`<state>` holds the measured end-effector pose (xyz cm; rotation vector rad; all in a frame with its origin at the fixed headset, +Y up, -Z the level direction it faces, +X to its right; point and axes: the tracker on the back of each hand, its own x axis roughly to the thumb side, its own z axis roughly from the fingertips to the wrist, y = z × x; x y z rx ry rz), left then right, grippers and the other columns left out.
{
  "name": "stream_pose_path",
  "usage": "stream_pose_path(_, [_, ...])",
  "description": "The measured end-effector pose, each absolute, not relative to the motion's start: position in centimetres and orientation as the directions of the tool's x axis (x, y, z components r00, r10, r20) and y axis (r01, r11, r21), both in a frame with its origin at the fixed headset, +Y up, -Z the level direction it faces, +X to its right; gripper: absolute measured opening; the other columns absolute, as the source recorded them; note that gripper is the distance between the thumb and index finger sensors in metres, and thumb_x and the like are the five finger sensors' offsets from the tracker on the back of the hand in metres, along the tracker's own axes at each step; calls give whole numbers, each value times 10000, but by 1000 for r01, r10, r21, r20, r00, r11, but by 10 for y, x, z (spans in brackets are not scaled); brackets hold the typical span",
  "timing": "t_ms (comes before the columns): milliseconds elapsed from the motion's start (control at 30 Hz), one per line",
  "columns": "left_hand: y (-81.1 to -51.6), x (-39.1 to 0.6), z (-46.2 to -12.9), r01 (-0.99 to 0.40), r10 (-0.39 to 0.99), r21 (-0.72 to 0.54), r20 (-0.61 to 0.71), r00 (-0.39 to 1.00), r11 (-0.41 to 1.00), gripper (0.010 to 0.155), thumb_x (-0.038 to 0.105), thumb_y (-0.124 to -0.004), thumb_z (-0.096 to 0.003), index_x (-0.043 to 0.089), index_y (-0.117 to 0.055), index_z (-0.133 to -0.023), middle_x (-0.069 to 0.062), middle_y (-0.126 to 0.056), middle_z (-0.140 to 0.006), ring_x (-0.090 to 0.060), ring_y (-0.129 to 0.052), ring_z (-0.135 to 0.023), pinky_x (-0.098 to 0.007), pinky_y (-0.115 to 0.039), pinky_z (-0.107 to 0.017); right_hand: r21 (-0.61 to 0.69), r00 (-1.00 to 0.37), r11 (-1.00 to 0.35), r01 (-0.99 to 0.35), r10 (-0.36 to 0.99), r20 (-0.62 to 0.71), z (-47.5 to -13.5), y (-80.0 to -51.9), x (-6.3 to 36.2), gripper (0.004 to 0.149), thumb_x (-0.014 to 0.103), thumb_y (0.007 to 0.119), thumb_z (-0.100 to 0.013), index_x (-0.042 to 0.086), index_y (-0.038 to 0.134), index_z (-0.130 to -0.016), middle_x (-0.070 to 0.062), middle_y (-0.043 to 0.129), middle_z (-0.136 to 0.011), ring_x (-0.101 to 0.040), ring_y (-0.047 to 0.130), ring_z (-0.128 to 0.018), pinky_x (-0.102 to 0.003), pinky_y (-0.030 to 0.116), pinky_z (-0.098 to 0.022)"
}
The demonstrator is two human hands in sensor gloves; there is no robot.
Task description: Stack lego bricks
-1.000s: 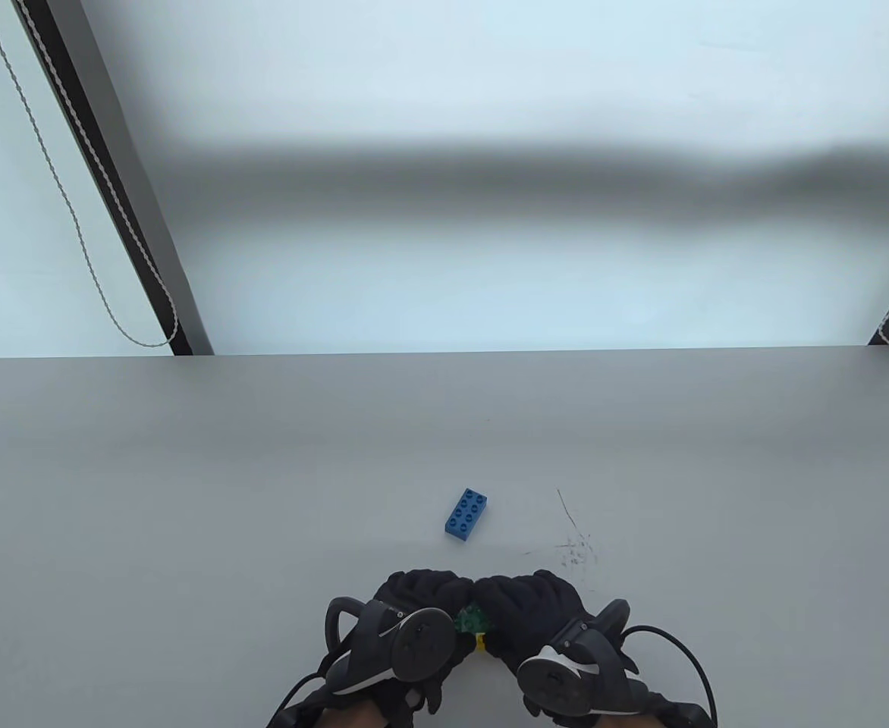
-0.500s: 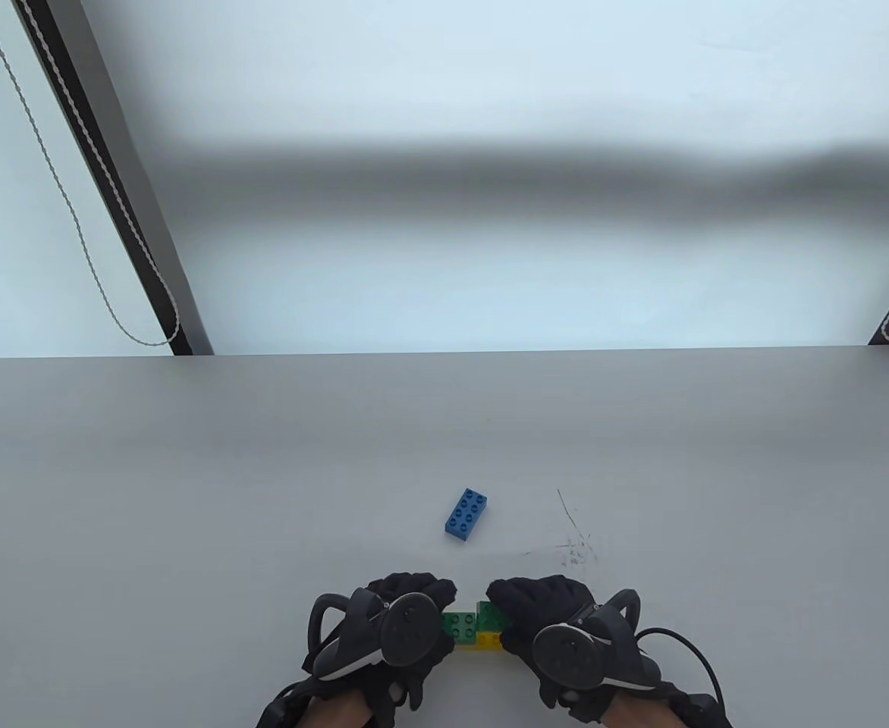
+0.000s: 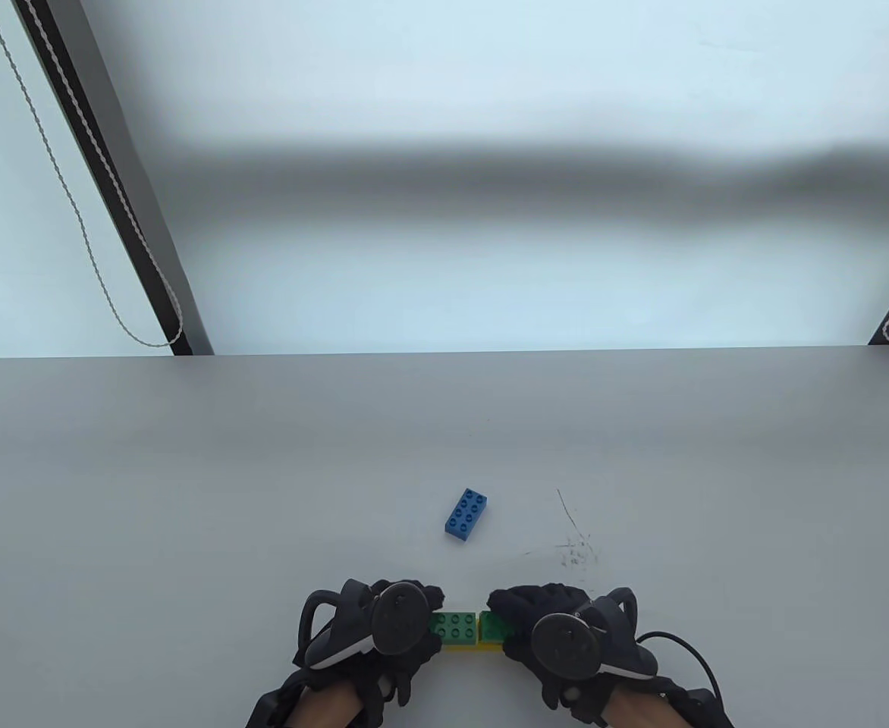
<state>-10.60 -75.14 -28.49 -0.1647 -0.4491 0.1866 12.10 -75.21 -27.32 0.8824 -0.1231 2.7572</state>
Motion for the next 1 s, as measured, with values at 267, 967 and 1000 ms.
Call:
stream_pose_path(267, [-754,-105,-286,-143,222,-214,413,883,966,593,487,-836,-379,281,-733,-925,-29,-871,-942,-286,-886,-835,-577,-727,-634,15,-786,-969,-248,210,582,-276,-757,117,620,358,948,-290,176,770,-855,-89,918,-812,-332,1000,-654,-558,811,-533])
stream_pose_path(967, [-756,-102,-288,-163,260,-268,380,888,950,594,477,-826,-384,287,-708,-935,-31,-840,-958,-298,-850,-855,-584,-706,-646,104,-812,-957,-270,284,510,-285,-758,115,585,344,938,-302,188,792,-846,-66,914,-824,-341,982,-680,-567,801,-533])
stream_pose_path(1000, [-756,-102,-288,-164,262,-270,379,888,949,592,476,-825,-385,289,-708,-934,-30,-839,-959,-300,-848,-856,-584,-705,-646,115,-816,-955,-274,295,497,-285,-758,116,585,350,938,-301,190,791,-844,-63,912,-823,-336,981,-680,-563,801,-534])
